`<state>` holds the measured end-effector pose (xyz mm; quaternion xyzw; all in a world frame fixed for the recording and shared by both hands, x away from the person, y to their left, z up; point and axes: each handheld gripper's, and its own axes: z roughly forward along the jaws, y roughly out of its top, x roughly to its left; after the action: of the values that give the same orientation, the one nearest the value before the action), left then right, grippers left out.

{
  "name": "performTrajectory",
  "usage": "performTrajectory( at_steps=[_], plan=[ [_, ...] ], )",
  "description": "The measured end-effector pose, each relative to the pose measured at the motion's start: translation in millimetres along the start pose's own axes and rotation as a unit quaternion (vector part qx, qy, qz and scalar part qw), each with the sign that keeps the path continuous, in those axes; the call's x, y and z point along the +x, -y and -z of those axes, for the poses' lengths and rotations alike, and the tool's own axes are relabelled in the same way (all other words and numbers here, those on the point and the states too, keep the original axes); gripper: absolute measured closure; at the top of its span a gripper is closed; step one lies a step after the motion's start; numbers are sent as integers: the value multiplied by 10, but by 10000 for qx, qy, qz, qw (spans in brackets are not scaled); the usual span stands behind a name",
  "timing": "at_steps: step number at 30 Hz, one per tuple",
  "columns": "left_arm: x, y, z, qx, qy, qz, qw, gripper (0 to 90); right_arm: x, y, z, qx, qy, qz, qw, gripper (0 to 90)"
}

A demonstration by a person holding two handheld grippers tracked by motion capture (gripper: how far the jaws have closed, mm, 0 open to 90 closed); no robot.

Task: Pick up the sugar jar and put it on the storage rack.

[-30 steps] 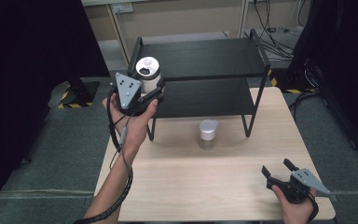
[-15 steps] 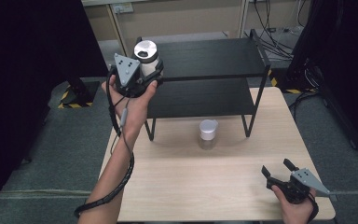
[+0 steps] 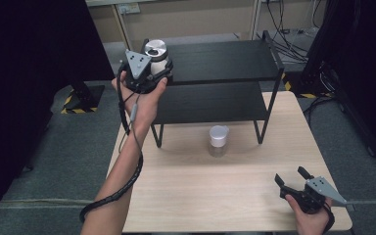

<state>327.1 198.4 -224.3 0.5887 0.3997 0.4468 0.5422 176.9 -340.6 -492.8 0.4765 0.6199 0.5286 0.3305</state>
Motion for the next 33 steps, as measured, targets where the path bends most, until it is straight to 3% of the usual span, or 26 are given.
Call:
performTrajectory(
  at_steps=[12, 25, 33],
  plan=[
    [14, -11, -94, 103, 4, 62, 9999, 302, 1, 1, 0, -4, -2, 15, 10000, 80],
    [107, -58, -210, 265, 62, 465, 9985, 300, -2, -3, -1, 8, -10, 9, 10000, 80],
    [152, -74, -214, 310, 115, 550, 9979, 298, -3, -3, -1, 8, -11, 8, 10000, 80]
  ],
)
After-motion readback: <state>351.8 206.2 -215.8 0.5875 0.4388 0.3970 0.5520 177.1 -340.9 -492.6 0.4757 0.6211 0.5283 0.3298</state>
